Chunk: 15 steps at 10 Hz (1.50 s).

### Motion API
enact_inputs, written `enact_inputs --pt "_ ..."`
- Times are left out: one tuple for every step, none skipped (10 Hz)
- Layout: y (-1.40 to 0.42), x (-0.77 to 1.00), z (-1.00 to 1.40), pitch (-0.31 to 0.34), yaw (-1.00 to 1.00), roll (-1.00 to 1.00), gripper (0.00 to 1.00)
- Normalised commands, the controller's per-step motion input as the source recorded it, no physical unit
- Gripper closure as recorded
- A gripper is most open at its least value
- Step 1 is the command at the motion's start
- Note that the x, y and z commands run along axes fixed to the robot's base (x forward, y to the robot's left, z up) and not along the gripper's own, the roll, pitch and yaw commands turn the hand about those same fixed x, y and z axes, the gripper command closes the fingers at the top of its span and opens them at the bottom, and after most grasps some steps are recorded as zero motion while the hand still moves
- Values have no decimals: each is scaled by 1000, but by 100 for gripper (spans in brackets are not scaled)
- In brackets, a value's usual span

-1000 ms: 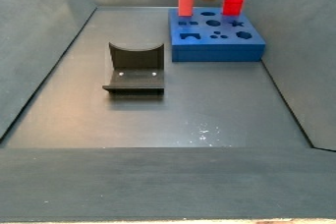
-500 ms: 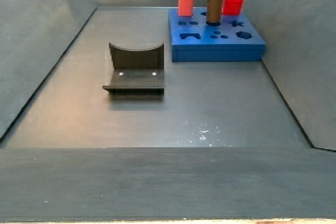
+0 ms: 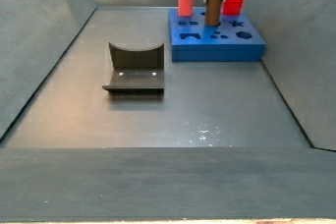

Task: Pick up the round object. Move up. Move to above the board. Insert the round object.
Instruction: Insert the round object.

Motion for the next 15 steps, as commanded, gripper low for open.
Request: enact_inputs --pt "0 -289 -163 -217 0 0 100" --pt "0 -323 -149 -237 0 0 100" --pt "0 -229 -254 -234 0 0 100" --pt "-60 -46 -480 -297 0 0 100" --pt "-20 6 -774 -331 0 -74 100" --pt "0 66 -880 -366 0 -40 100" --pt "0 111 -874 -343 0 0 100" --pt "0 91 -826 -337 0 0 100" --pt "0 31 -857 -386 0 0 100" --pt "0 0 -840 -406 0 126 100" --pt "-20 -9 -826 -417 6 200 100" --pt "-46 -40 -831 -414 11 197 100" --pt "-71 -46 -829 -420 6 206 100" --pt "-114 -40 -820 -434 0 200 100" --pt "-200 -29 -814 -431 0 220 100"
